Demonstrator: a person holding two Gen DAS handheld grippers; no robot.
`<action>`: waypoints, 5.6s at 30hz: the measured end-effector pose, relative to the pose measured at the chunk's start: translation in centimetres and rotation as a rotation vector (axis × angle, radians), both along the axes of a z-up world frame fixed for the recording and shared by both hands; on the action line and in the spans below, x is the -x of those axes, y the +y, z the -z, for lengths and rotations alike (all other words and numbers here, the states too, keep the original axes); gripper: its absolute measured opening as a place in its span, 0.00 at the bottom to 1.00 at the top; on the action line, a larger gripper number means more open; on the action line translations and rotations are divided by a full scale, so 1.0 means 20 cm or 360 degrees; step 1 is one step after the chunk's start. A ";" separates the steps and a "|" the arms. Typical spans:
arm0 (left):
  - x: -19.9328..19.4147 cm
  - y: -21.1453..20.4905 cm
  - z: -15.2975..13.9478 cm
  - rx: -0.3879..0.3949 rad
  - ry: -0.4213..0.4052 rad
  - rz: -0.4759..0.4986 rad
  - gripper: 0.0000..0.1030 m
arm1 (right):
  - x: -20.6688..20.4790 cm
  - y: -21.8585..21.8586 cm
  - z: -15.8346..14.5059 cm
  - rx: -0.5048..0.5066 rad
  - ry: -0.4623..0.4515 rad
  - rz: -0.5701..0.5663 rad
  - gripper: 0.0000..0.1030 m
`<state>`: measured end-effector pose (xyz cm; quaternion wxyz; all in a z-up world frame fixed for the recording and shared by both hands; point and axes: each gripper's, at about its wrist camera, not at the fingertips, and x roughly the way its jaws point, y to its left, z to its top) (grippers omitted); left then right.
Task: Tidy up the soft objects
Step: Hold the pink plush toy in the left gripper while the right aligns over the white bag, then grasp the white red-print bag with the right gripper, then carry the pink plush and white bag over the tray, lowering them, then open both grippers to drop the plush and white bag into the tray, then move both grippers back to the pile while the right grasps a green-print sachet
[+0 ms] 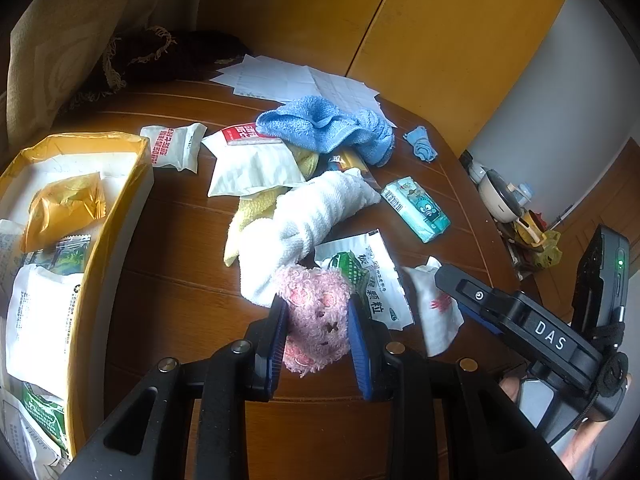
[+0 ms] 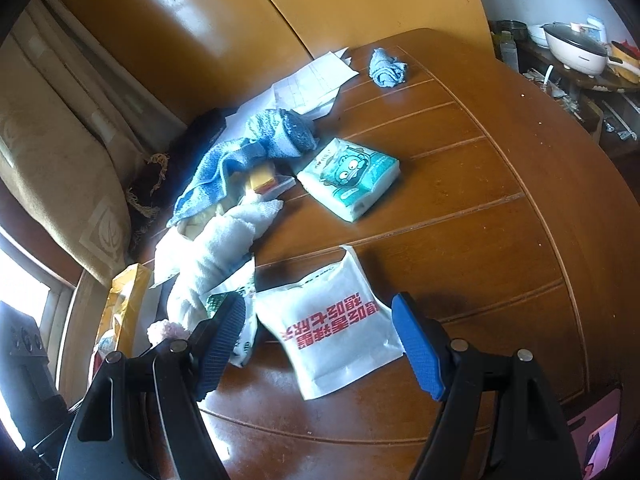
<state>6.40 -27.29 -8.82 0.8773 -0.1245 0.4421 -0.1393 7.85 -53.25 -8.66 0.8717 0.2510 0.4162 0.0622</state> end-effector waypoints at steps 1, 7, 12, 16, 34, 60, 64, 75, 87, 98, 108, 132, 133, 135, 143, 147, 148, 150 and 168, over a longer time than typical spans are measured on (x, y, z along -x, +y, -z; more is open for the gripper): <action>0.00 0.00 0.00 0.0002 0.0001 0.0000 0.28 | 0.00 0.00 0.00 0.0000 0.0006 0.0002 0.73; 0.00 0.00 0.00 0.0001 0.0001 0.0000 0.28 | -0.02 -0.01 0.02 0.0008 0.0028 0.0002 0.73; 0.00 0.00 0.00 0.0000 0.0001 0.0001 0.28 | -0.02 -0.01 0.01 -0.0011 0.0012 0.0008 0.73; 0.00 0.00 0.00 0.0001 0.0001 0.0000 0.28 | -0.01 -0.02 0.00 -0.0011 -0.0005 0.0027 0.73; 0.01 0.00 0.00 0.0007 0.0001 -0.0001 0.28 | -0.02 0.03 0.02 0.0078 0.0005 -0.0022 0.74; 0.06 0.09 -0.06 0.0056 -0.0030 -0.0013 0.28 | 0.04 0.23 0.03 0.0684 0.0058 -0.0083 0.49; 0.10 0.12 -0.10 0.0074 -0.0056 -0.0019 0.28 | 0.11 0.17 -0.04 0.0549 0.0001 -0.0039 0.46; 0.26 0.50 -0.37 0.0114 -0.0220 -0.0215 0.28 | 0.32 0.35 -0.38 0.0187 -0.0372 -0.0314 0.46; 0.08 1.02 -0.38 -0.0016 -0.0194 -0.0515 0.29 | 0.12 1.05 -0.34 0.0132 -0.0276 -0.0849 0.47; -0.25 1.12 -0.21 -0.0147 -0.0013 -0.0516 0.32 | -0.01 1.30 -0.21 0.0255 -0.0241 -0.0898 0.51; -0.31 1.22 -0.10 -0.0087 0.0192 -0.0568 0.52 | -0.05 1.27 -0.19 0.0115 -0.0256 -0.0960 0.65; 0.02 0.44 -0.29 0.0078 -0.0009 -0.0091 0.63 | -0.05 0.19 -0.10 -0.0103 -0.0030 -0.0218 0.74; 0.02 0.43 -0.29 0.0078 -0.0011 -0.0097 0.63 | -0.08 0.18 -0.06 -0.0119 0.0017 -0.0219 0.74; -0.01 0.40 -0.28 0.0068 -0.0005 -0.0108 0.63 | -0.11 0.20 -0.01 -0.0121 0.0070 -0.0226 0.74; -0.12 0.22 -0.28 -0.0068 -0.0019 -0.0042 0.63 | -0.13 0.30 0.04 0.0112 0.0084 -0.0260 0.30; -0.18 0.11 -0.27 -0.0137 -0.0014 0.0024 0.63 | -0.09 0.27 0.02 0.0112 0.0027 -0.0288 0.18; -0.20 0.08 -0.27 -0.0142 -0.0009 0.0042 0.63 | -0.07 0.24 0.02 0.0075 0.0013 -0.0290 0.17; -0.24 0.01 -0.26 -0.0177 -0.0008 0.0074 0.63 | -0.04 0.17 0.00 -0.0002 -0.0019 -0.0257 0.04; -0.38 -0.36 -0.13 -0.0330 0.0110 0.0331 0.63 | -0.04 -0.06 0.06 -0.0182 -0.0026 -0.0040 0.04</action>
